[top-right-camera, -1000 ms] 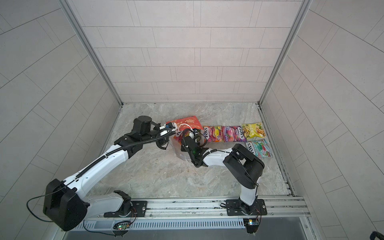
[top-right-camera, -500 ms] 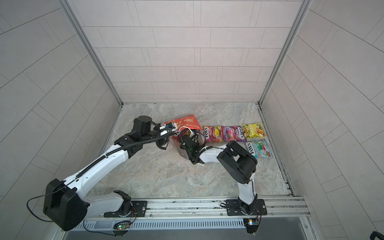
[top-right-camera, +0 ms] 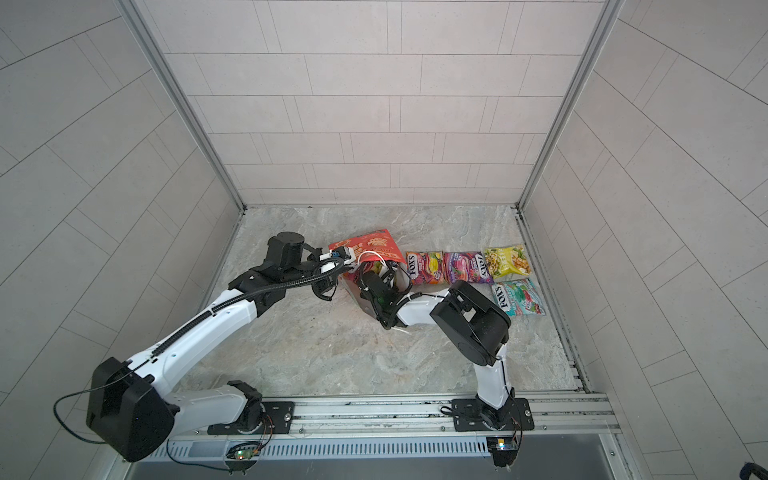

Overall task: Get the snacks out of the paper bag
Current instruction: 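Lower the open right gripper into the bag toward the Fox's Fruits packet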

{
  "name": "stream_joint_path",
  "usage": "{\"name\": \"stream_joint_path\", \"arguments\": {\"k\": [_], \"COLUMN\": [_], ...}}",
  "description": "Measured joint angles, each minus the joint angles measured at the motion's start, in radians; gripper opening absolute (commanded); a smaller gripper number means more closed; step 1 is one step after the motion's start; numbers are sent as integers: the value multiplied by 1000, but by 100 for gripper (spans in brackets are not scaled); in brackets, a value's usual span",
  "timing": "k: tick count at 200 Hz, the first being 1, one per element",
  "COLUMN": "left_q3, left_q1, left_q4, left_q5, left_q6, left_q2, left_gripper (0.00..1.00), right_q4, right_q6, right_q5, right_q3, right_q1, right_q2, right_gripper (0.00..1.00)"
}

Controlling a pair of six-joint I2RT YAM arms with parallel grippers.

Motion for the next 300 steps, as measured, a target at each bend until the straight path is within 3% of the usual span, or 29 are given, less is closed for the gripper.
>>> {"name": "stream_joint_path", "arguments": {"k": [182,300], "left_q3": [30,30], "left_q1": [0,1], "left_q4": [1,1], "left_q5": [22,22], "left_q6": [26,26], "left_q2": [54,63], "left_gripper": [0,0], "right_q4": [-70,-134], "right_q6": [-286,-339], "right_q5": [-1,-19], "right_q3": [-124,-193], "right_q1": [86,104], "right_q2": [-314,-449], "right_gripper": [3,2]}}
